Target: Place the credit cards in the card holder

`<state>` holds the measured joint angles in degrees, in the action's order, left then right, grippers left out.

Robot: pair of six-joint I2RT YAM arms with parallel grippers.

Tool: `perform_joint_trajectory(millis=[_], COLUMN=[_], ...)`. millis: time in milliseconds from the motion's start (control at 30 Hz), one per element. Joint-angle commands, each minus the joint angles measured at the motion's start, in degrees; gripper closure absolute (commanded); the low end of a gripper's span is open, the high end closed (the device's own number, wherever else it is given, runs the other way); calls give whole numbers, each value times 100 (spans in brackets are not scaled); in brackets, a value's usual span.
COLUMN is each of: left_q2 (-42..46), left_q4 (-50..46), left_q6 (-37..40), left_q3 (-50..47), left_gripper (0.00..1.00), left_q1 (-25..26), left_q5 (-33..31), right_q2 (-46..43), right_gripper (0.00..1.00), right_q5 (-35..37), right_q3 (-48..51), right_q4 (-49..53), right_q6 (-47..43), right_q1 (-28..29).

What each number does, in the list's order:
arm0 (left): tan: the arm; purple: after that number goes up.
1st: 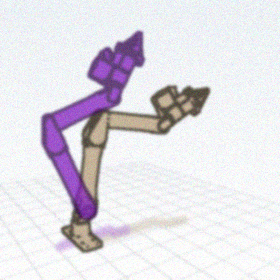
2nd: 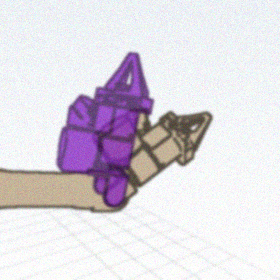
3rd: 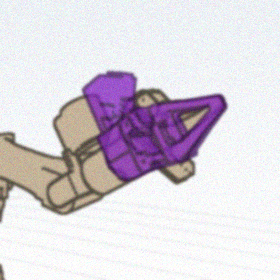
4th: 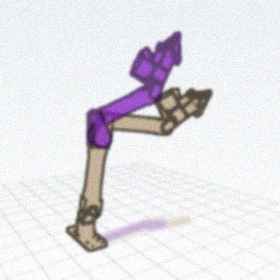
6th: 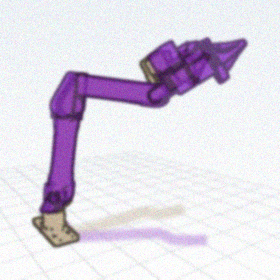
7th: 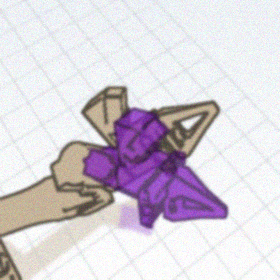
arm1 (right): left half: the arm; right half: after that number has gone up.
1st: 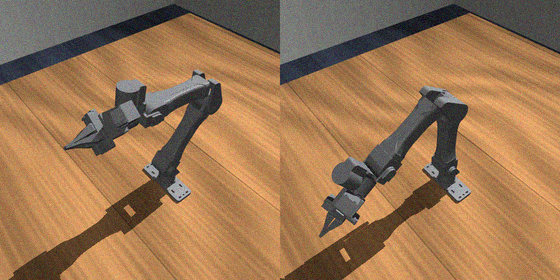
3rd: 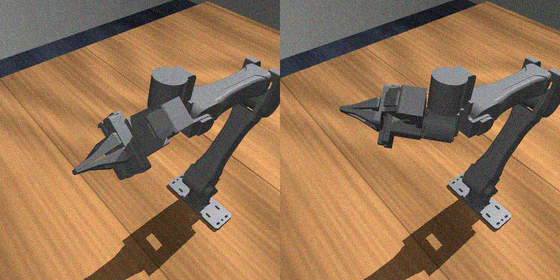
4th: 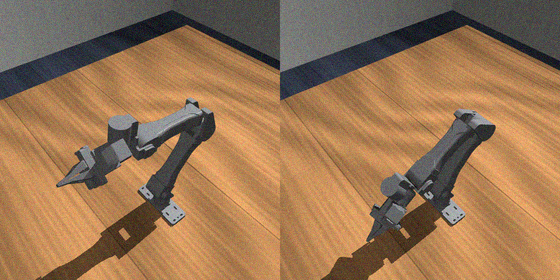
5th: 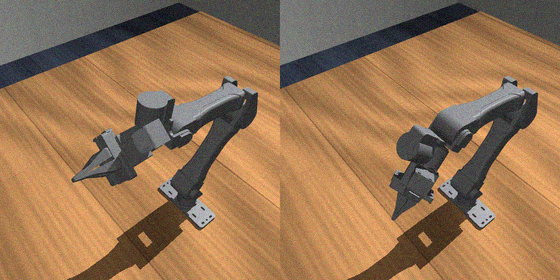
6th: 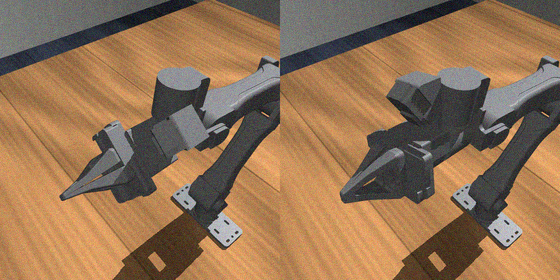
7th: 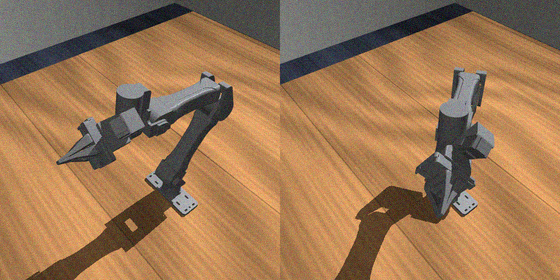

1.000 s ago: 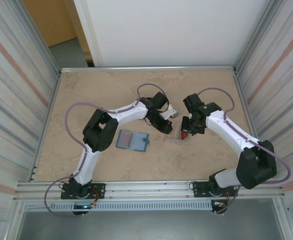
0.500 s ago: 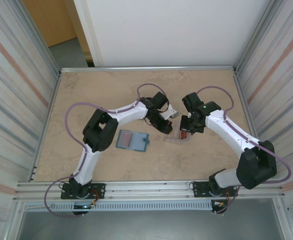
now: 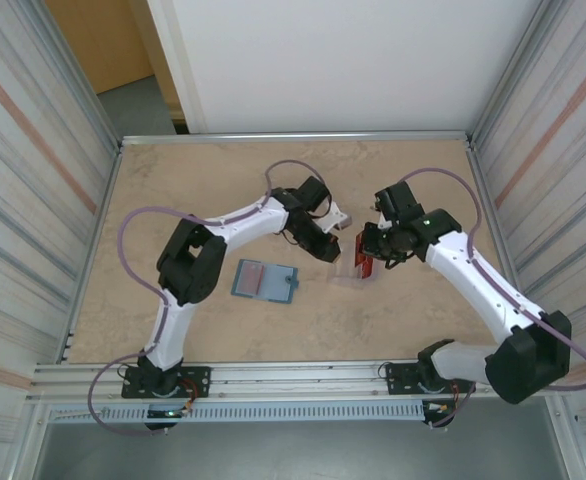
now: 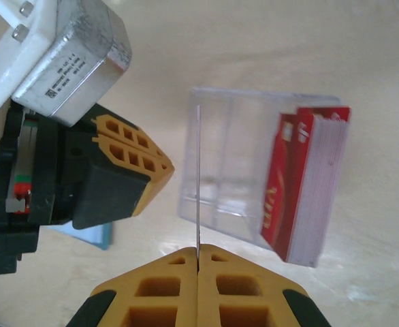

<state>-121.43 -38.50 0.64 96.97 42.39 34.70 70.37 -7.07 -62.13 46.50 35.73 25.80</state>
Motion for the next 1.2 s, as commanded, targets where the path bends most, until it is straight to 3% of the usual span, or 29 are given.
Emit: perform_joint_trajectory(millis=[0,167,467,600,700,800,1167], left_q2=[885,1788,3366,3784,3939,4061,4126], left_q4=[-159,126,1555,2401,3876,5190,5635], left_q6=[103,192,-285,-779,-1949,-2965,-3247], left_q3=[35,-587,-2258,-2832,-3431,-3874,-3780], left_gripper=[82,68,42,41,42,43,46], left_q1=[-266,-744,-1932,-2369,-2700,-2840,-2754], left_q5=[2,91,1456,2269,3034,3361,3921], right_q2=[-464,-1022,-1328,-1253,-1088,-892,-308], right_gripper=[100,100,100,100,100,100,100], right_q5=[-396,-956,-1394,-1388,-1426,-1515,-1935], right_q3=[135,736,1440,1671,1802,1812,1551], right_q4=[-733,-2301,-4645,-5622,-6322,-6827,-7364], right_q6=[267,645,1166,1369,1520,1600,1498], right_q1=[-33,-50,191,487,638,811,1271])
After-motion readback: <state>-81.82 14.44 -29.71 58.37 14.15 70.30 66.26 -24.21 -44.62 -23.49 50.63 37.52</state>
